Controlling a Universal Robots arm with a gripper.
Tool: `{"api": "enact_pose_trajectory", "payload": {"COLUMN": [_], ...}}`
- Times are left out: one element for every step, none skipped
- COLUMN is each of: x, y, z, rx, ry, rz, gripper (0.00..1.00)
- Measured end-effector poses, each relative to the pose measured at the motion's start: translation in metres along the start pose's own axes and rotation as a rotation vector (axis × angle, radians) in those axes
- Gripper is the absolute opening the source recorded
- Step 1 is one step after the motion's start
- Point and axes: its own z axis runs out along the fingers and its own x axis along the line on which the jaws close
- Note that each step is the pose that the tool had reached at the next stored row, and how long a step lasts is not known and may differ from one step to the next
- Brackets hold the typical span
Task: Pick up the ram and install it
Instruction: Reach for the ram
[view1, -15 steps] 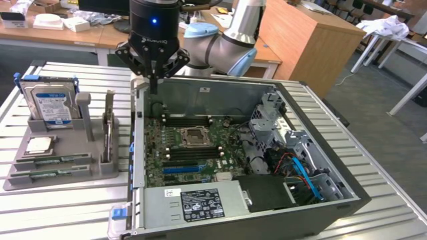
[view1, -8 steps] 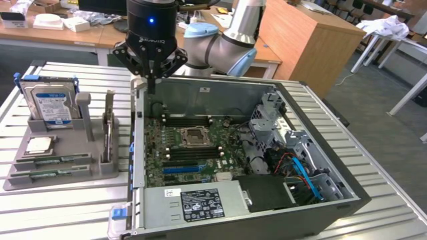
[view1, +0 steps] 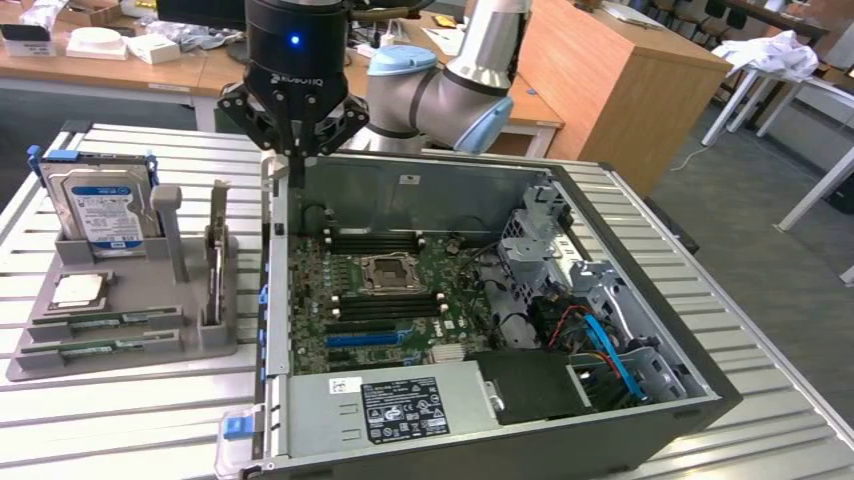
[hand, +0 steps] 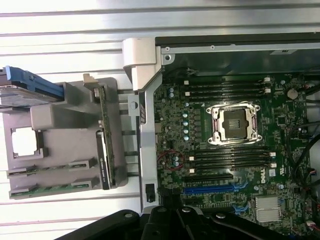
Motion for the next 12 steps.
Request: {"api": "enact_pose_trajectory", "payload": {"x": [0.0006,0.0012,0.0019,0.0026,0.0033,0.004,0.0046,0.0052,0.0059,0.0065,0.0072,0.0079], "y": [0.0,-0.0001,-0.0001,-0.0002,-0.0002,-0.0003,-0.0003,-0.0004,-0.0004,-0.0005,-0.0005,-0.0006], "z": [0.0,0.0,-0.0001,-0.0001,-0.0001,-0.0001,-0.0001,-0.0002,-0.0002,-0.0002,-0.0002,-0.0003], "rx": [0.0,0.0001,0.0,0.0001,0.0,0.0,0.0,0.0,0.0,0.0,0.0001,0.0001], "ry": [0.0,0.0,0.0,0.0001,0.0,0.0,0.0,0.0,0.0,0.0,0.0,0.0001], "rz": [0.0,0.0,0.0,0.0,0.0,0.0,0.0,0.0,0.0,0.0,0.0,0.0], "gripper": [0.1,0.1,0.1,0.1,0.1,0.1,0.1,0.1,0.1,0.1,0.1,0.1]}}
